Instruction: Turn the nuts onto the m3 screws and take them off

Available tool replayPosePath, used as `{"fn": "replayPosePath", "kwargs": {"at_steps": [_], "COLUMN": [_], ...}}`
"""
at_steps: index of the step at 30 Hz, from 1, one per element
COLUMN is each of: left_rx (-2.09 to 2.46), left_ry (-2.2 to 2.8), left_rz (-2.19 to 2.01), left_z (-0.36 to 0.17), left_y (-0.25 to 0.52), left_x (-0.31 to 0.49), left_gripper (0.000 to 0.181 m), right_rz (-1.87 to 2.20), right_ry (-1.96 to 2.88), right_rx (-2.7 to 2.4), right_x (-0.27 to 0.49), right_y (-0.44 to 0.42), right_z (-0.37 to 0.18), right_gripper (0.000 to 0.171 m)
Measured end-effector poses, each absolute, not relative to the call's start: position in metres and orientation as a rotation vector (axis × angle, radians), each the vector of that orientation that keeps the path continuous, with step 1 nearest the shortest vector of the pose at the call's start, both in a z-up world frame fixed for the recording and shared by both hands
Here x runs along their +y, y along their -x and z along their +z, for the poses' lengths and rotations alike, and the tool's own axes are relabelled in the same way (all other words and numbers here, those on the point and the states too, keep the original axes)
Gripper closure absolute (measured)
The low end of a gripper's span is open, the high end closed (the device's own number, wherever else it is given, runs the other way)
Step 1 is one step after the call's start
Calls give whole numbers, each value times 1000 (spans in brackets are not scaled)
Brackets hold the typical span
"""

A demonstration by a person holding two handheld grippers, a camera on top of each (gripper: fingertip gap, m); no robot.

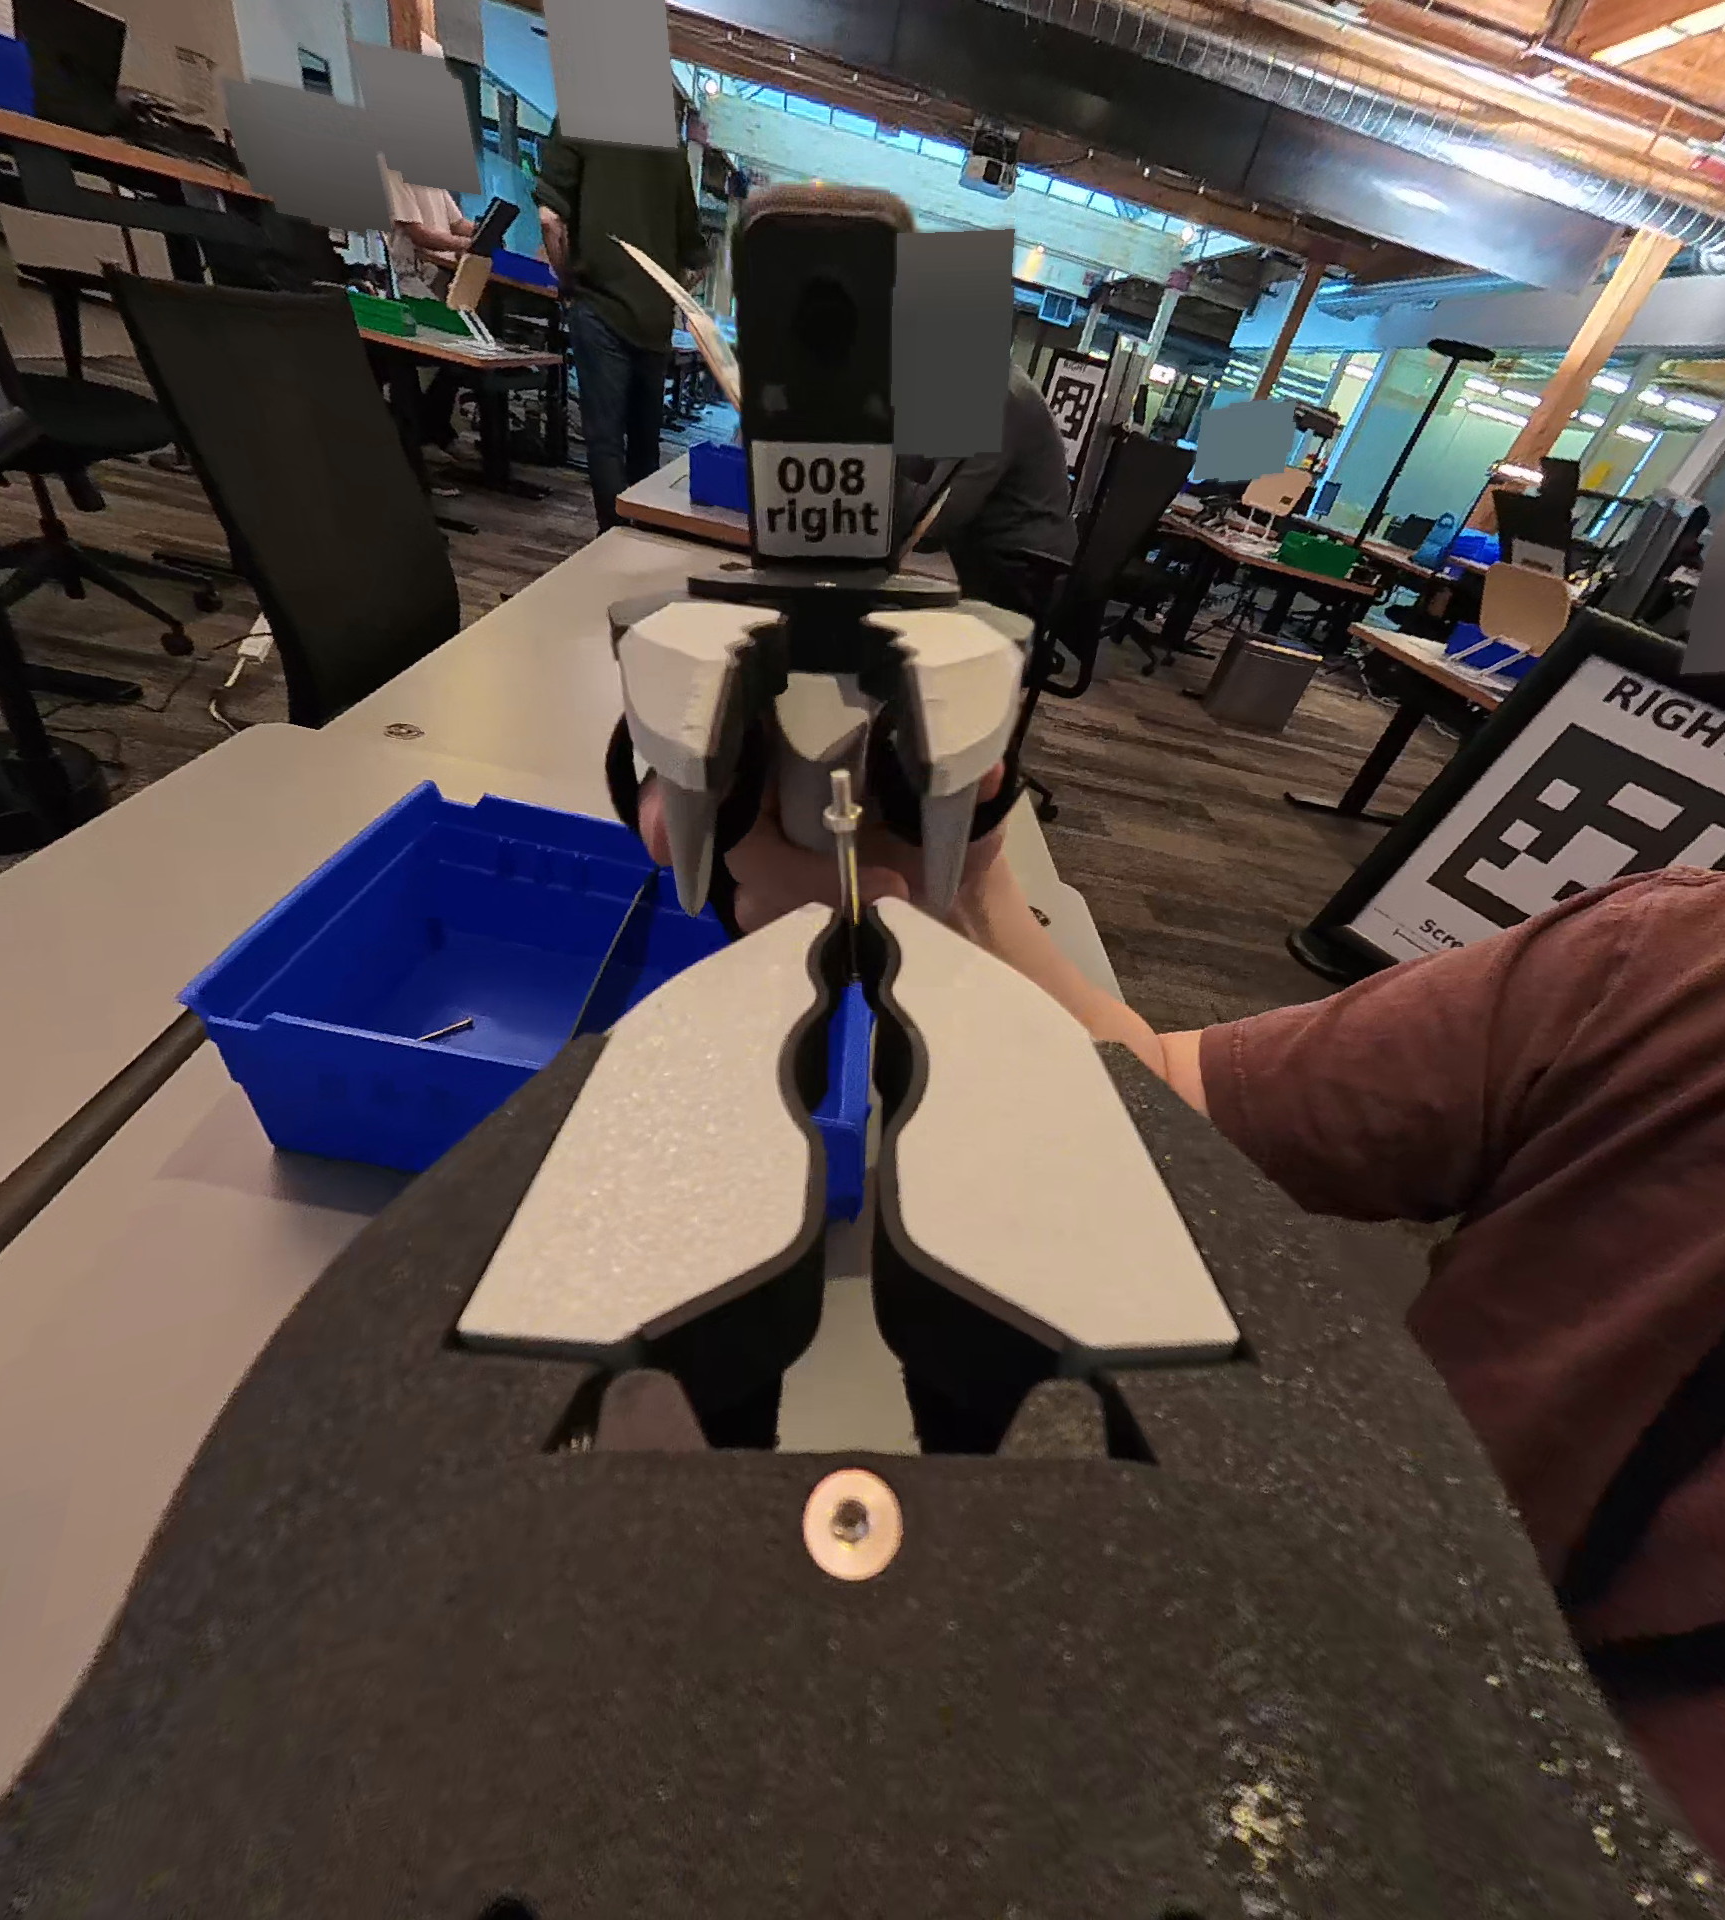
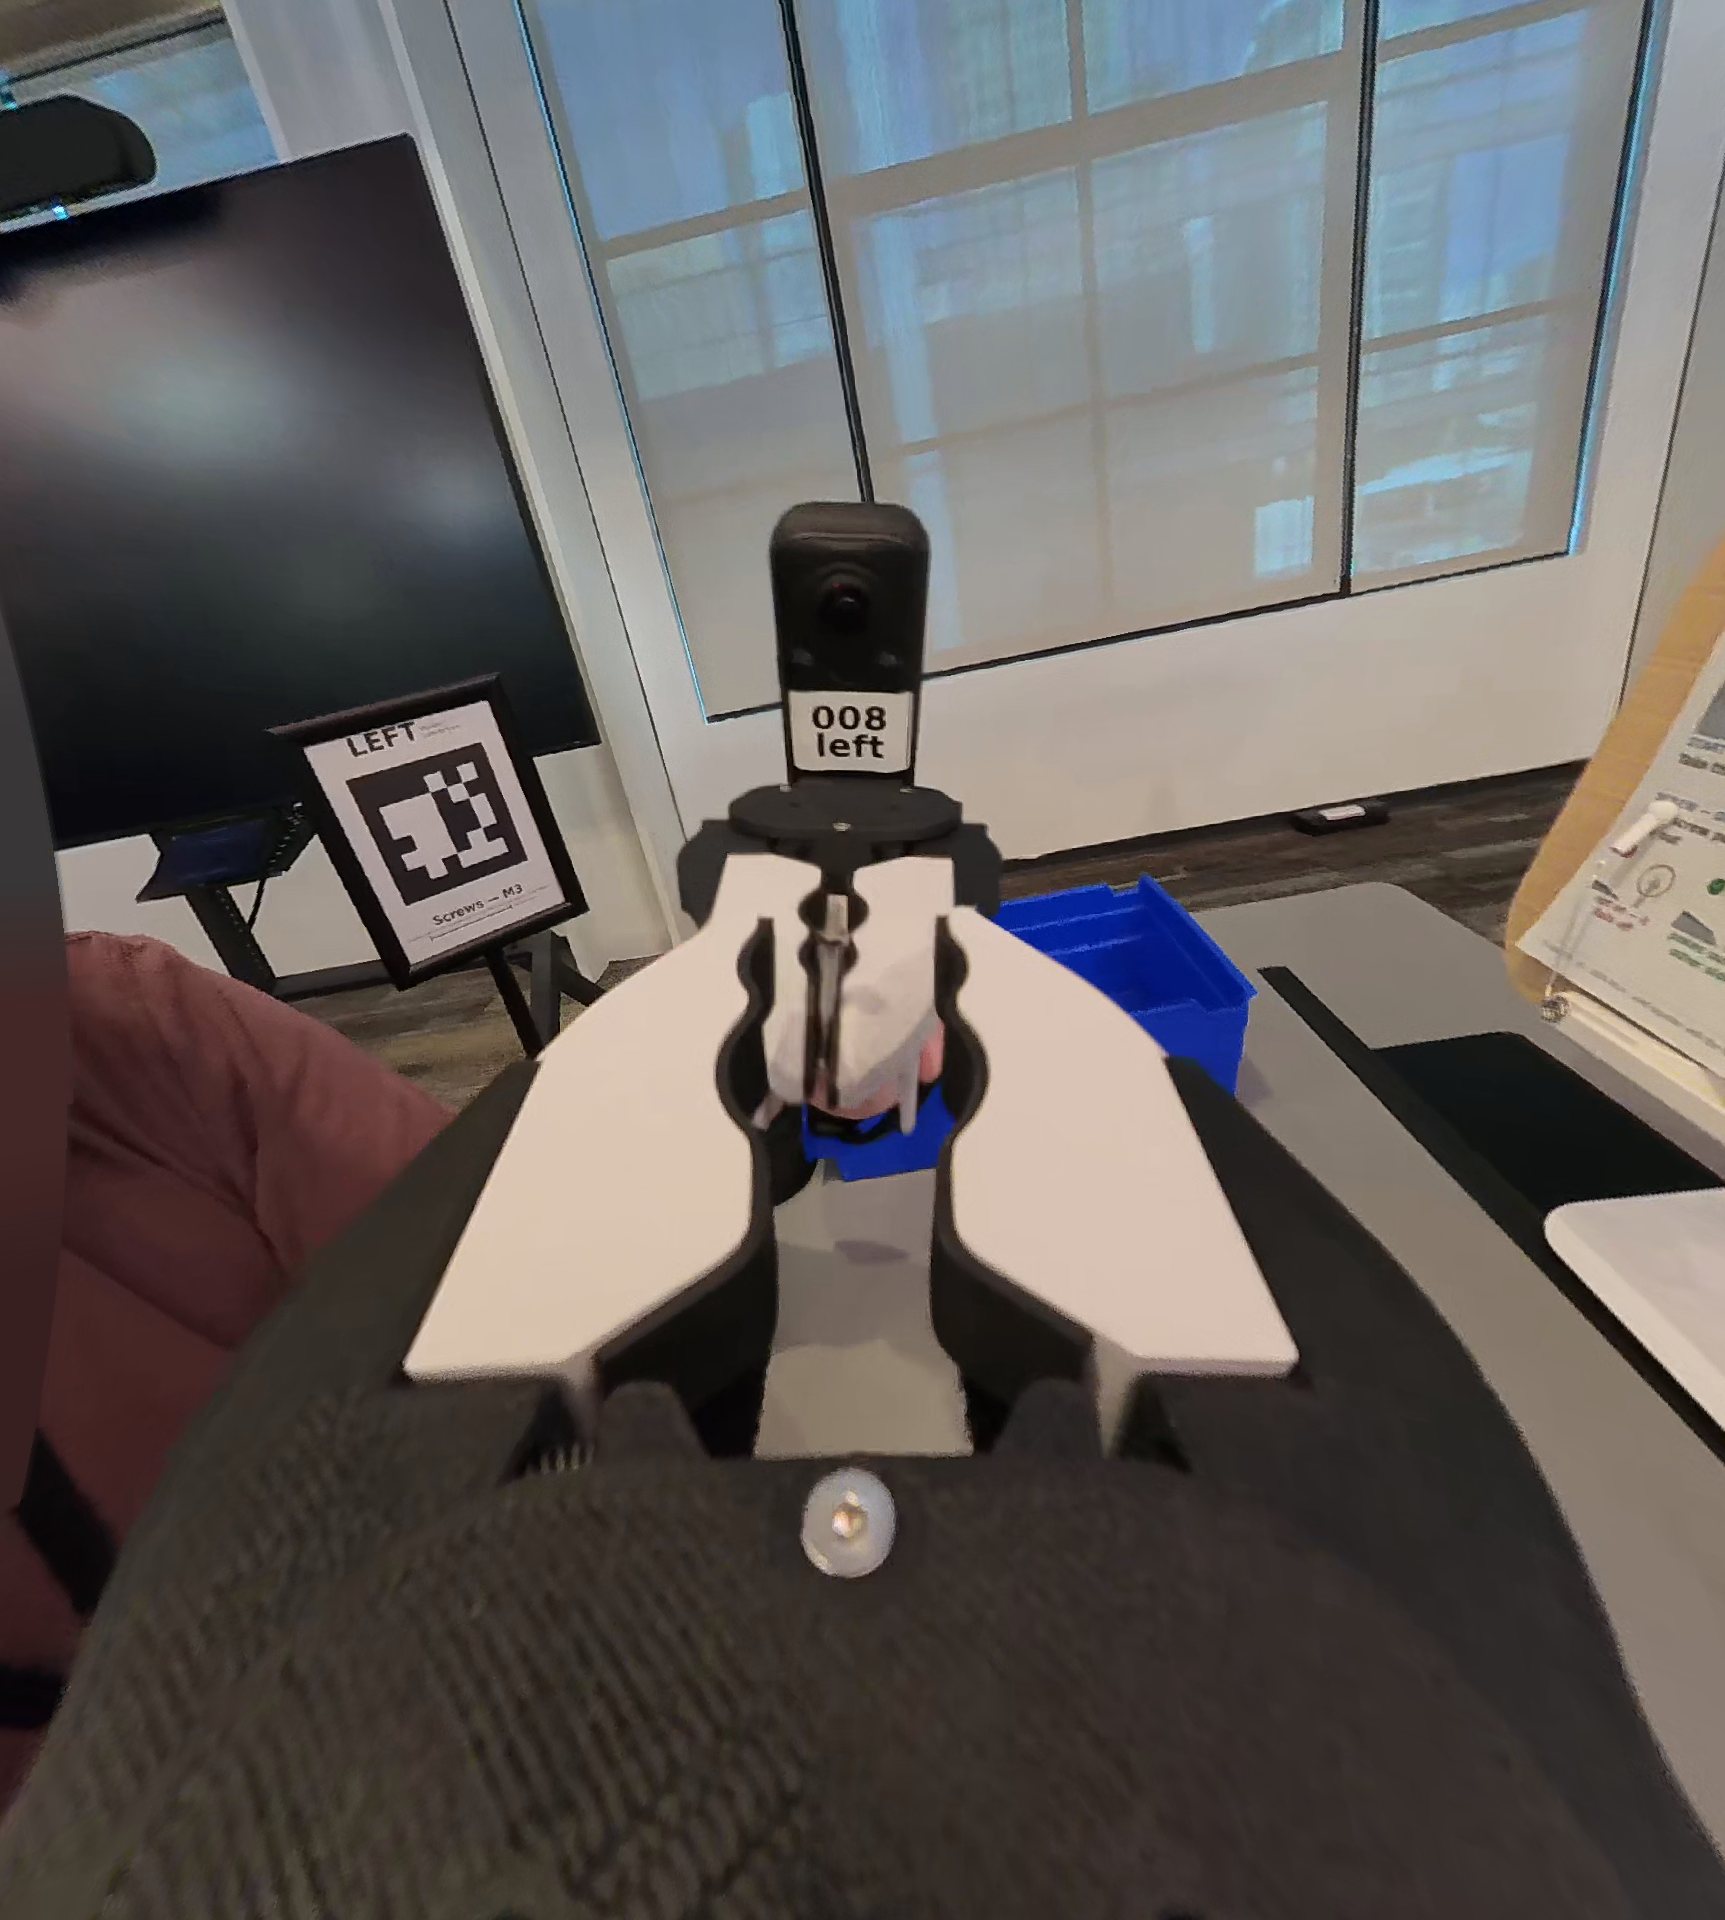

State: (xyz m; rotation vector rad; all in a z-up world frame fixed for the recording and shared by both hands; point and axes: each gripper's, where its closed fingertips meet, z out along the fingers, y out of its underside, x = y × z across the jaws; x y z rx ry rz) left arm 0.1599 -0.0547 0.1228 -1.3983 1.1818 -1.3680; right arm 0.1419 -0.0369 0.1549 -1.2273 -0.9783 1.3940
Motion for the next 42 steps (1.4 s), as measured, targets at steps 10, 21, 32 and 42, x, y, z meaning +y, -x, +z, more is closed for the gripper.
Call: {"fn": "replayPosePath", "kwargs": {"at_steps": [10,21,32,42], "left_rx": [1167,1220,1257,1264], "left_ry": [1380,1367,1271,1203], "left_rz": [-1368,-1281,-1244,-1222], "left_z": [128,123,129,134], "left_y": [-156,-162,-163,-160], "left_x": [-56,-59,-65,-67], "left_gripper": [179,179,179,179], "right_rz": [1356,1369,1301,1270], "right_ry": [1257,1279,1223,1187], "right_rx": [-959,-999,-1038,-1048], "right_x": [-29,-37,-47,-54], "right_y": [-148,-134,-130,-148], "right_z": [152,147,153,163], "right_gripper": [146,140,140,143]}}
